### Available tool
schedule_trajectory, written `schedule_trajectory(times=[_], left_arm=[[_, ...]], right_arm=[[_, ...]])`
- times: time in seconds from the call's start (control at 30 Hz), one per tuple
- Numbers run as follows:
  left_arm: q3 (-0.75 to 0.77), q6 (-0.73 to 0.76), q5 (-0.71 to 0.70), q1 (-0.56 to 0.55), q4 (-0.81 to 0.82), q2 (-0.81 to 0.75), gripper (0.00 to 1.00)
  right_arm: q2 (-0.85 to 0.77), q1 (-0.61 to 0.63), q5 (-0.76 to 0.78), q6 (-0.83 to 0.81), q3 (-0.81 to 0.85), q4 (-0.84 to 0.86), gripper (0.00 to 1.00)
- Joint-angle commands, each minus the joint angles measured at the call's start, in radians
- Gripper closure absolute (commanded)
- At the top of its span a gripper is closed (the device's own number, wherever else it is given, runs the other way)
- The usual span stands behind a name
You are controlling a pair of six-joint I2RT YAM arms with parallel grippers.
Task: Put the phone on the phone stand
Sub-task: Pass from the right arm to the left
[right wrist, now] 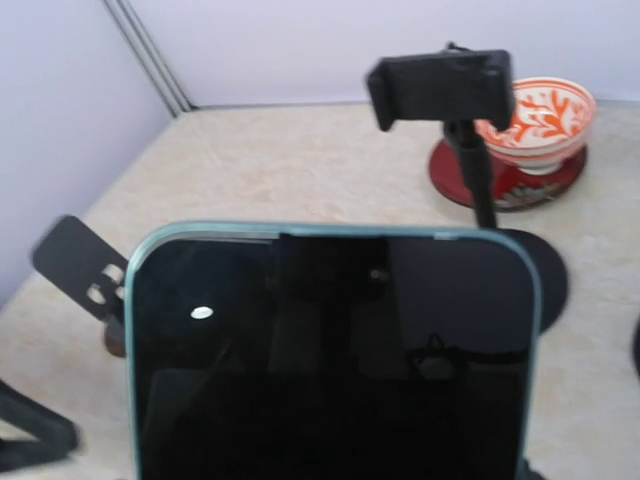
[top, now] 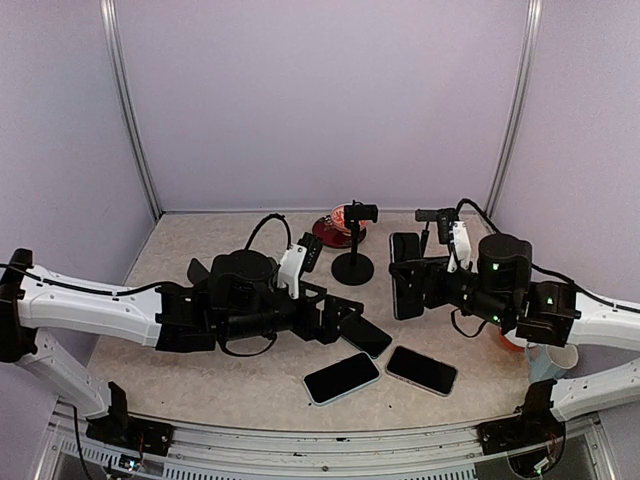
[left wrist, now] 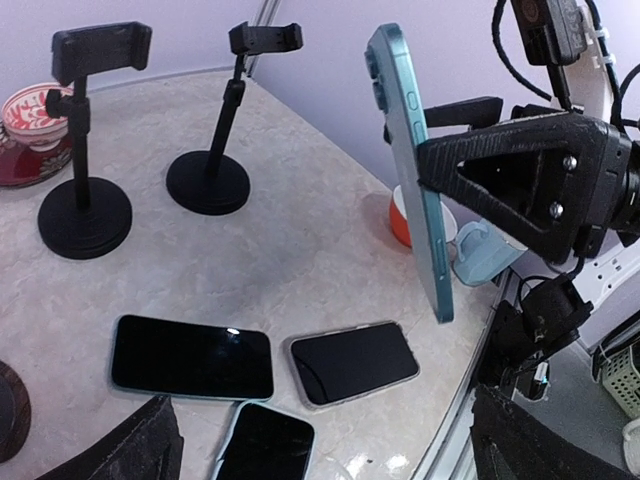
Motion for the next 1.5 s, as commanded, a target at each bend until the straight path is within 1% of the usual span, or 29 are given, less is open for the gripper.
schedule_trajectory(times=[0.0, 0.2, 0.6, 0.7, 1.0, 1.1, 1.17, 1.23, 1.33, 1.4, 1.47], left_arm=[[0.082, -0.013, 0.027, -0.023, 0.083, 0.071, 0.02], [0.108, -0.029, 0.073, -0.032, 0.138, 0.126, 0.03], [0.176, -0.051, 0.095, -0.034, 0.132, 0.231, 0.07], [0.192, -0.049, 0.100, -0.035, 0.124, 0.251, 0.11], [0.230, -0.050, 0.128, -0.035, 0.113, 0.297, 0.27], [0.231, -0.049, 0.136, -0.035, 0.118, 0.299, 0.37], [0.229, -0.050, 0.143, -0.035, 0.121, 0.299, 0.47], [0.227, -0.051, 0.148, -0.035, 0.122, 0.298, 0.58], [0.221, -0.054, 0.155, -0.034, 0.127, 0.296, 0.78], [0.210, -0.058, 0.161, -0.035, 0.141, 0.289, 0.88], [0.198, -0.061, 0.163, -0.034, 0.152, 0.281, 0.95]], right_arm=[[0.000, 0.066, 0.078, 0.068, 0.019, 0.117, 0.47], [0.014, 0.127, 0.169, 0.069, 0.033, 0.115, 0.46], [0.005, 0.210, 0.261, 0.090, 0.023, 0.159, 0.45], [0.014, 0.233, 0.282, 0.086, 0.028, 0.169, 0.45], [0.048, 0.316, 0.408, 0.076, 0.040, 0.184, 0.43], [0.065, 0.338, 0.434, 0.075, 0.041, 0.195, 0.43], [0.077, 0.349, 0.445, 0.077, 0.039, 0.203, 0.43], [0.084, 0.360, 0.460, 0.078, 0.037, 0.213, 0.43], [0.088, 0.373, 0.474, 0.073, 0.035, 0.225, 0.42], [0.087, 0.380, 0.483, 0.069, 0.034, 0.229, 0.42], [0.085, 0.383, 0.484, 0.068, 0.034, 0.226, 0.39]])
